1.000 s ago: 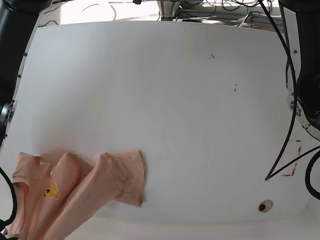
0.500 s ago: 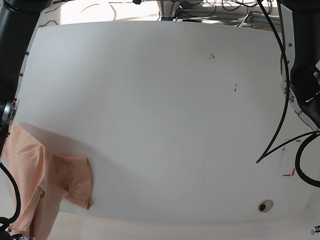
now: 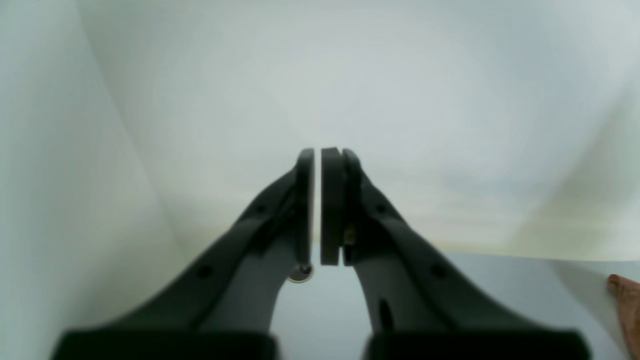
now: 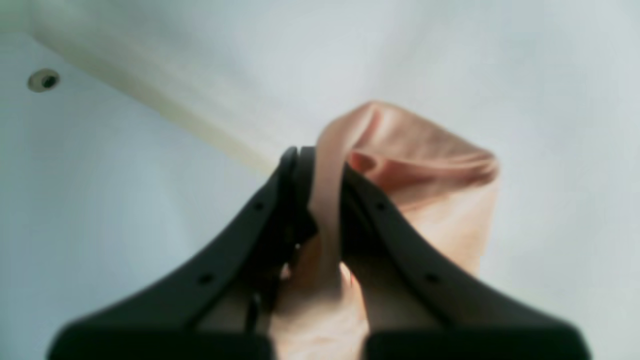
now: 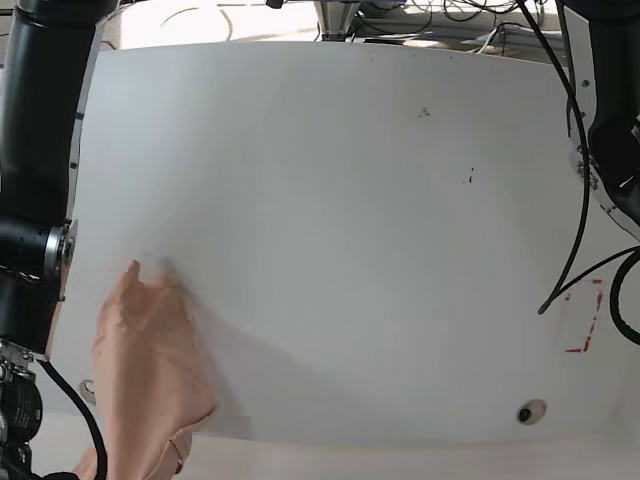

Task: Fold the T-shirt properly
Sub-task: 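Lay the shirt back down with the right gripper holding it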

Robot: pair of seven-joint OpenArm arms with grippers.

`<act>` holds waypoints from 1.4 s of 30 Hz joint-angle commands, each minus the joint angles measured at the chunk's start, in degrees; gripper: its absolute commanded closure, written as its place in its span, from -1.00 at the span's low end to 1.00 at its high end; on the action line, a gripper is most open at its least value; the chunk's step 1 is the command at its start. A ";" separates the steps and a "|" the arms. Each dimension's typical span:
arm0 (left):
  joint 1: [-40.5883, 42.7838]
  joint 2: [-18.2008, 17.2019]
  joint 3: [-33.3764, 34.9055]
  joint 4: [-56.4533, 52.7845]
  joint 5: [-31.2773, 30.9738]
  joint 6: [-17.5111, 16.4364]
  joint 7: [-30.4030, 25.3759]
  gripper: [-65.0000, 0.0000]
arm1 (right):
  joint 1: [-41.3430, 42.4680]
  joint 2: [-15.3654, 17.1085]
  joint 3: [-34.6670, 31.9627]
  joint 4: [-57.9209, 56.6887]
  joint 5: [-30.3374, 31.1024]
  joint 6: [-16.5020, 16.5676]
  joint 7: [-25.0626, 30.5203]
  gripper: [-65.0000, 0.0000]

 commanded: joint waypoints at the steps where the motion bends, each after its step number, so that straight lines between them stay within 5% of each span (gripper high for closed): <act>1: -2.13 -1.67 -0.13 0.92 -1.02 -0.01 -1.88 1.00 | 4.56 -1.81 0.38 4.71 0.67 0.01 -0.06 1.00; 9: -2.13 -4.75 -0.22 0.83 -1.02 -0.10 -1.79 1.00 | 9.48 -4.45 0.56 13.76 0.85 1.68 -1.47 1.00; 15: -1.60 -5.28 -0.30 1.01 -1.02 -3.18 -1.79 1.00 | 12.03 -5.41 0.65 16.05 3.84 4.58 -2.44 1.00; 24: 0.33 -5.28 -1.01 1.18 -1.02 -3.35 -1.70 1.00 | 7.81 -0.49 0.30 18.86 9.55 5.02 -2.70 1.00; 33: 4.02 -3.87 -0.92 1.09 -1.02 -3.53 -1.62 1.00 | -11.44 7.33 2.14 26.86 12.72 5.11 -3.32 1.00; 42: 14.31 -1.23 -1.01 0.92 -1.81 -3.62 -1.62 1.00 | -37.99 5.75 12.78 36.80 12.80 5.11 -2.96 1.00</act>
